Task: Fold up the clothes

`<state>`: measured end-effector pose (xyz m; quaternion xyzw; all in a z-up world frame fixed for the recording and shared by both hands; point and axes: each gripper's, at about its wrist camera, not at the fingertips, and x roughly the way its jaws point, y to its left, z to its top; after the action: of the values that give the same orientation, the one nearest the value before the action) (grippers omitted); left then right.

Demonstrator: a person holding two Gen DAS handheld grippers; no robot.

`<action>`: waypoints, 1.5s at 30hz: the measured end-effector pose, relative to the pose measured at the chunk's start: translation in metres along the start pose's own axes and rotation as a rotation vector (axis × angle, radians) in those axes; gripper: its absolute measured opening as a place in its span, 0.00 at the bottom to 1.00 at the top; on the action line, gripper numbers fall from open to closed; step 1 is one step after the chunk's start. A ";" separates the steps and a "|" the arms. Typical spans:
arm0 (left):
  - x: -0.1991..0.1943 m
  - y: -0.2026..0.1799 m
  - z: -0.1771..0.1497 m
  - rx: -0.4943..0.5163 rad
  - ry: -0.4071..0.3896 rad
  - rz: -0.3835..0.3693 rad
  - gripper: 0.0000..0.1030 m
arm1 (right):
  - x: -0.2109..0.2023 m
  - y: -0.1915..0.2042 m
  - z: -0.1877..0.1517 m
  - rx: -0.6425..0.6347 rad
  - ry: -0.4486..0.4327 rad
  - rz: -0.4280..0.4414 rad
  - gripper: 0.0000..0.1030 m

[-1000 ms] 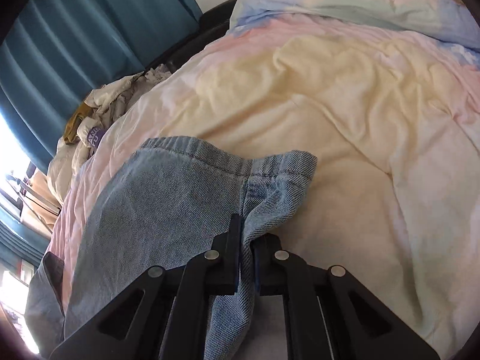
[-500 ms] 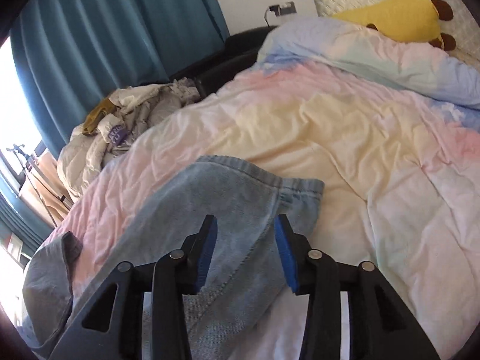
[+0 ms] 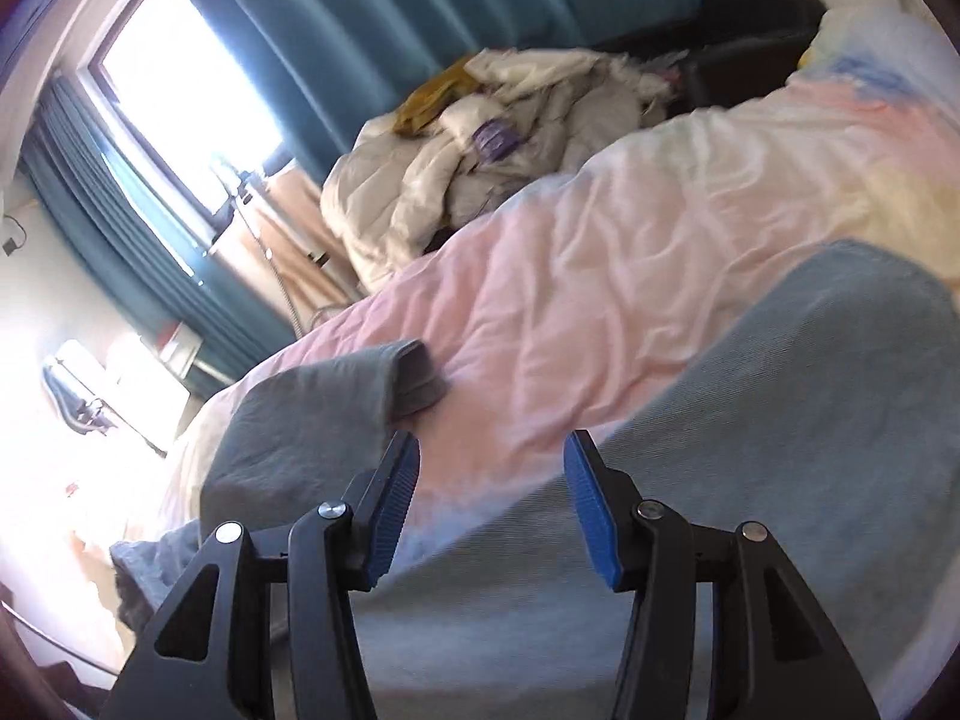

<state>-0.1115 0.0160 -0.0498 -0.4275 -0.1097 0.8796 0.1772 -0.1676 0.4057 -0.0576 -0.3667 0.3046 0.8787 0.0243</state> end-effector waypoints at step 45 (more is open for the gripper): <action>-0.028 0.059 -0.012 -0.134 -0.126 -0.103 0.54 | -0.175 0.059 0.103 0.089 -0.481 -0.159 0.02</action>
<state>-0.0992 -0.0483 -0.0571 -0.3761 -0.2012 0.8852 0.1857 -0.1199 0.4467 0.1445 -0.1687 0.2990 0.9216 0.1810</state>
